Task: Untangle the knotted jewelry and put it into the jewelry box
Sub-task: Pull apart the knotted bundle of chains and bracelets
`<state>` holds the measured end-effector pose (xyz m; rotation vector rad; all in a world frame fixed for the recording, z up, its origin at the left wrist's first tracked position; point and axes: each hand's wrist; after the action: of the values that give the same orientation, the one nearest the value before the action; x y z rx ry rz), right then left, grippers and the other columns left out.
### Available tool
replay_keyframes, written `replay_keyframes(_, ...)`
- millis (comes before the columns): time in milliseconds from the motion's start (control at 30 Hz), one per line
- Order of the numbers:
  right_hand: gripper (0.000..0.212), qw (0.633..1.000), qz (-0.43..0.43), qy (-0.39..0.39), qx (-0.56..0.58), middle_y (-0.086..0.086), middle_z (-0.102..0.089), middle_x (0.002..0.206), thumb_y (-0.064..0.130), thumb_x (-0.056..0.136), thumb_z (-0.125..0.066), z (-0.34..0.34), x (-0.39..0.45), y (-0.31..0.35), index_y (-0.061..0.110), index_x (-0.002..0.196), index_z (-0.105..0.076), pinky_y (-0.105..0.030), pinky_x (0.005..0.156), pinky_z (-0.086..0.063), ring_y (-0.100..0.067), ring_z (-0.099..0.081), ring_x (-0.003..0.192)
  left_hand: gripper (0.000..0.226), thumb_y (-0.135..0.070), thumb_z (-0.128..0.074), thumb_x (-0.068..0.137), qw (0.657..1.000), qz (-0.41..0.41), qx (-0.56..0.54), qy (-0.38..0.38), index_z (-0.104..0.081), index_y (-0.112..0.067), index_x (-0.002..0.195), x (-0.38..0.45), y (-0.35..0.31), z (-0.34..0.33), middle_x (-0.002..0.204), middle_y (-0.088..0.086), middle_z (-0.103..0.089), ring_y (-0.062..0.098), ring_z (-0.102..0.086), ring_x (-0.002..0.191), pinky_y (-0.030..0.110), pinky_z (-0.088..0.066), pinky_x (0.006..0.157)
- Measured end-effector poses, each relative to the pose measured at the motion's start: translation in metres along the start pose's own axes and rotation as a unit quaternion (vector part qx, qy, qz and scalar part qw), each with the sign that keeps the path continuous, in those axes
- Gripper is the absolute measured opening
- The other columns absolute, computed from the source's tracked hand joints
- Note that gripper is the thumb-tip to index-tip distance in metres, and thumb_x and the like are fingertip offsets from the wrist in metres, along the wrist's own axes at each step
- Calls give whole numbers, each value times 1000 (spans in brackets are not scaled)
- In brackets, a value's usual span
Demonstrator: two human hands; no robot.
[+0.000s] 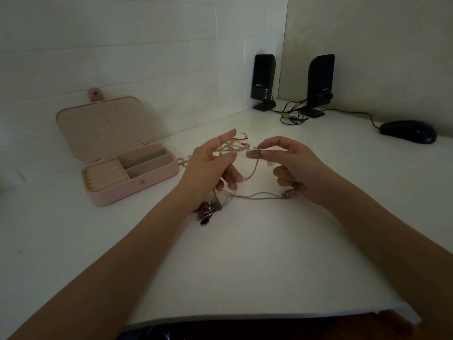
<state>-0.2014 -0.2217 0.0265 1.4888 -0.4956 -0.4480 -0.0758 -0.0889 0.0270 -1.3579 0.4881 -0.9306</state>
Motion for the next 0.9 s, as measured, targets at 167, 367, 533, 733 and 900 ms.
replay_keyframes(167, 18, 999, -1, 20, -50, -2, -71, 102, 13, 91, -61, -4, -2, 0, 14, 108, -67, -23, 43, -15, -7, -20, 41, 45, -15, -49, 99, 994, -73, 59, -46, -44, -32, 141, -2, 3, 2, 65, 8, -70, 13, -62, 48, 18, -43, 43)
replay_keyframes(367, 13, 995, -21, 70, -62, -1, -74, 101, 14, 93, -58, -4, -2, 0, 13, 102, -68, -22, 41, -15, -6, -19, 40, 45, -17, -51, 99, 988, -97, 91, -76, -44, -33, 140, 0, 9, 1, 63, 3, -69, 13, -58, 44, 17, -47, 50)
replay_keyframes(533, 8, 996, -21, 77, -41, -3, -75, 94, 16, 90, -60, -4, -2, 0, 14, 92, -68, -21, 41, -13, -4, -20, 37, 19, -19, -62, 92, 984, -77, 117, -107, -68, -24, 110, 1, 5, 2, 68, 0, -71, 11, -63, 51, 18, -47, 48)
replay_keyframes(733, 7, 998, -22, 57, -32, -3, -74, 85, 19, 87, -63, -4, -1, 0, 12, 90, -66, -25, 46, -11, -5, -18, 38, 16, -35, -77, 75, 961, -73, 208, -166, -64, -30, 69, 0, 8, 3, 88, -12, -66, 6, -62, 81, 29, -51, 71)
replay_keyframes(900, 7, 998, -16, 50, -39, -3, -74, 84, 19, 89, -64, -5, -1, -1, 15, 83, -63, -26, 47, -11, -7, -18, 39, 35, -24, -71, 74, 981, -132, 121, -77, -52, -33, 102, -7, -4, -8, 99, -9, -60, 8, -61, 82, 15, -49, 65)
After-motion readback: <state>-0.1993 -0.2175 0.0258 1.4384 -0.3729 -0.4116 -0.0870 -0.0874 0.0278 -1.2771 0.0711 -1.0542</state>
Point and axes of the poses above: each hand's wrist, its own x-axis towards the middle knuckle, its own z-axis out of the back of the hand, y = z × x
